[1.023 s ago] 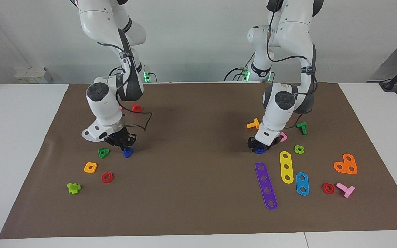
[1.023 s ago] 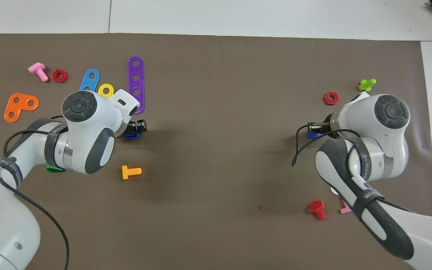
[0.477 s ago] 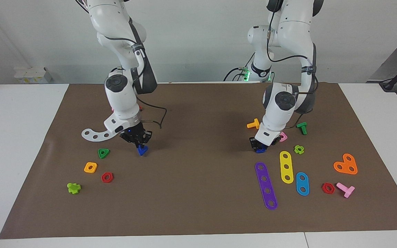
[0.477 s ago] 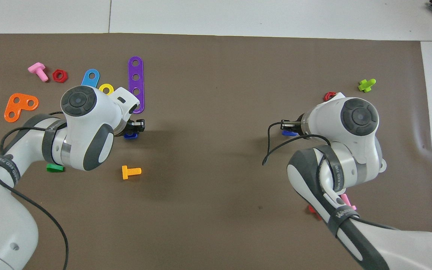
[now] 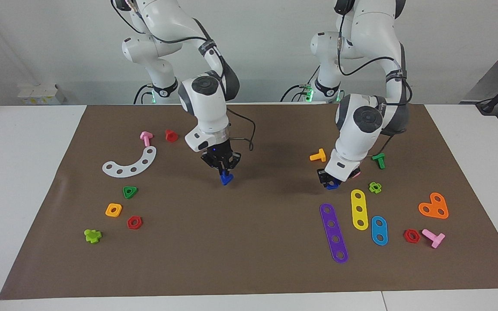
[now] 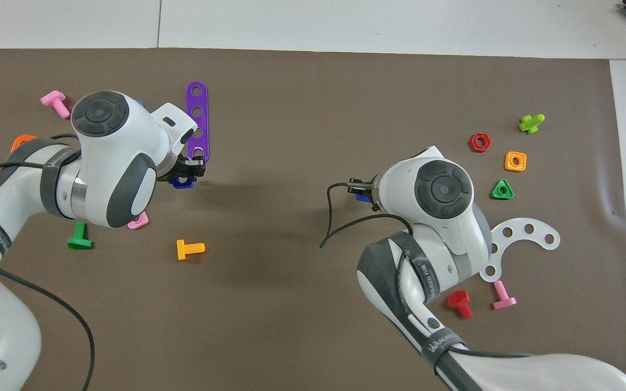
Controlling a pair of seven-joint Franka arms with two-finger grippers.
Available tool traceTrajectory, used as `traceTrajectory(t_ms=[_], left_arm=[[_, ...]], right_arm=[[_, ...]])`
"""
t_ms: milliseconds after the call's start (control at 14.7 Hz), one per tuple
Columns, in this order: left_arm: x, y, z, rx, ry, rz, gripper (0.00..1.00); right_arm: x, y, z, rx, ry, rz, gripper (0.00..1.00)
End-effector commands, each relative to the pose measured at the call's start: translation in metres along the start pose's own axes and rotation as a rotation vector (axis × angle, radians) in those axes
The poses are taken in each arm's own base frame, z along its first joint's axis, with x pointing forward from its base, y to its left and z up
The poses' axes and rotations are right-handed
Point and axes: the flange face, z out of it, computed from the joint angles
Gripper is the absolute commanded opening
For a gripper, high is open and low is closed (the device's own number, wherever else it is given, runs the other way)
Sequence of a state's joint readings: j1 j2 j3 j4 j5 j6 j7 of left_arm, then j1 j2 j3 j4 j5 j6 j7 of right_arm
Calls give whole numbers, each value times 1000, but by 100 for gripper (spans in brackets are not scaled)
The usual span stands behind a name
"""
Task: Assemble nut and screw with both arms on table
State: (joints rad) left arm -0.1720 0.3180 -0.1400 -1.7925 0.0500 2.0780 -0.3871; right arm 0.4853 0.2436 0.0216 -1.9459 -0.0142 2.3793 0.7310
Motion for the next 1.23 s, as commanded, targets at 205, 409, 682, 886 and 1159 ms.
traceTrajectory(t_ms=[205,409,682,886,1159], left_arm=[[1,24,-29,-15,-33,-38,0],[-3,36,-40,-35,-46,-60,0],[-8,51,-48,-47,-58,-102,0],[-12,64,-49,-54,-50,-151,0],[-29,113,-51,-97,1,-219,0]], right_arm=[[-12,-61,19,-45,-13,29,0],[-27,-73,38,-77,-1,27,0],[-32,-73,41,-100,-19,32,58],[-28,-67,35,-97,-14,43,100],[11,-28,-10,-80,20,103,100]])
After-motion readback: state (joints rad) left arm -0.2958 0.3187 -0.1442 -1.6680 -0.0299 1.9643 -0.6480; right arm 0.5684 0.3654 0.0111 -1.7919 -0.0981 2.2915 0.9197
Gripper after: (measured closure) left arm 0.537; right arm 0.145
